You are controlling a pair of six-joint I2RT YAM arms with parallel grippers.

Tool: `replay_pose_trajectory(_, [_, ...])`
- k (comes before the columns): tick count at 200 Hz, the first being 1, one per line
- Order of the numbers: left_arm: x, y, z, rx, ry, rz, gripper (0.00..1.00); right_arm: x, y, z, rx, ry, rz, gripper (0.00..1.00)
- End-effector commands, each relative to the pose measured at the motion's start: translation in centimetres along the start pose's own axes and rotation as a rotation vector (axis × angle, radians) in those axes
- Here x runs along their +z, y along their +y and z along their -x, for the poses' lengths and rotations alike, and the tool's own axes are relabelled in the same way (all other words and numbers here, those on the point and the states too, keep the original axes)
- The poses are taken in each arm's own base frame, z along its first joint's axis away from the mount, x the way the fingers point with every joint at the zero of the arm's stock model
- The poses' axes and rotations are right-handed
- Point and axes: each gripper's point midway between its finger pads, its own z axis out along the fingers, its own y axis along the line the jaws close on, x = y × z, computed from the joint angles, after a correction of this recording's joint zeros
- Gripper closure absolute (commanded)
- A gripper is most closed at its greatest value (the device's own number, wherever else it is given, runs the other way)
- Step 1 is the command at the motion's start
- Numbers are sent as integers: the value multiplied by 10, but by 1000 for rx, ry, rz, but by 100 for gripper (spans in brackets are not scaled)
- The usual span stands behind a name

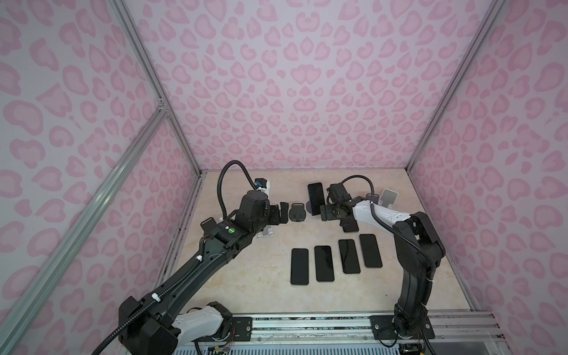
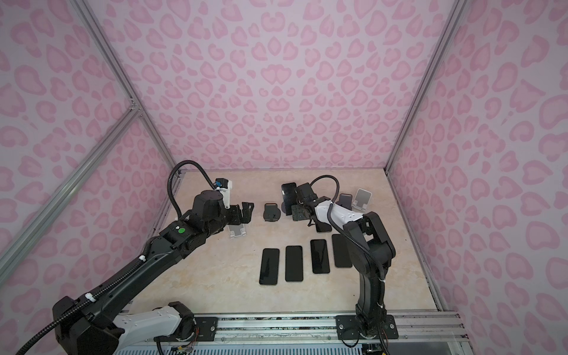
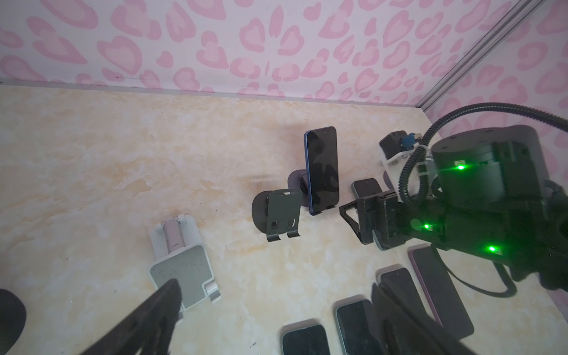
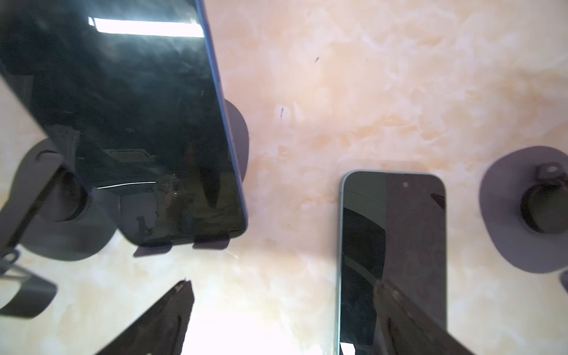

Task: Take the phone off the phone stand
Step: 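Lift the blue-edged phone up off its dark stand with the right gripper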

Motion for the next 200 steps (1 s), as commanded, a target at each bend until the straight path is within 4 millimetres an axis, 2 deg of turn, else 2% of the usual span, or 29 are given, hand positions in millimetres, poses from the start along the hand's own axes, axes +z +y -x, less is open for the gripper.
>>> replay_pose_trajectory(1, [-2, -6, 11, -20, -37, -26, 0, -12, 0, 12, 14, -57, 1, 4])
replay_pose_trajectory(35, [-3, -9, 10, -30, -34, -41, 0, -32, 9, 55, 24, -170, 33, 1])
replay_pose_trajectory(54, [-4, -9, 11, -32, -38, -44, 0, -35, 19, 78, 13, -200, 56, 2])
replay_pose_trajectory(57, [-4, -9, 11, -31, -37, -44, 0, -31, 20, 75, 7, -187, 54, 1])
replay_pose_trajectory(59, [-5, -9, 12, -32, -40, -45, 0, -35, 22, 85, 7, -204, 63, 1])
replay_pose_trajectory(68, [-5, -9, 12, -32, -41, -46, 0, -36, 28, 97, 2, -218, 79, 2])
replay_pose_trajectory(96, [-7, -10, 13, -34, -45, -53, 0, -33, 41, 118, -15, -229, 112, 1])
replay_pose_trajectory(148, [-6, -11, 13, -34, -42, -58, 0, -16, 55, 137, -39, -208, 131, 1])
replay_pose_trajectory(200, [-8, -11, 14, -34, -49, -62, 0, 3, 65, 136, -68, -168, 154, 1])
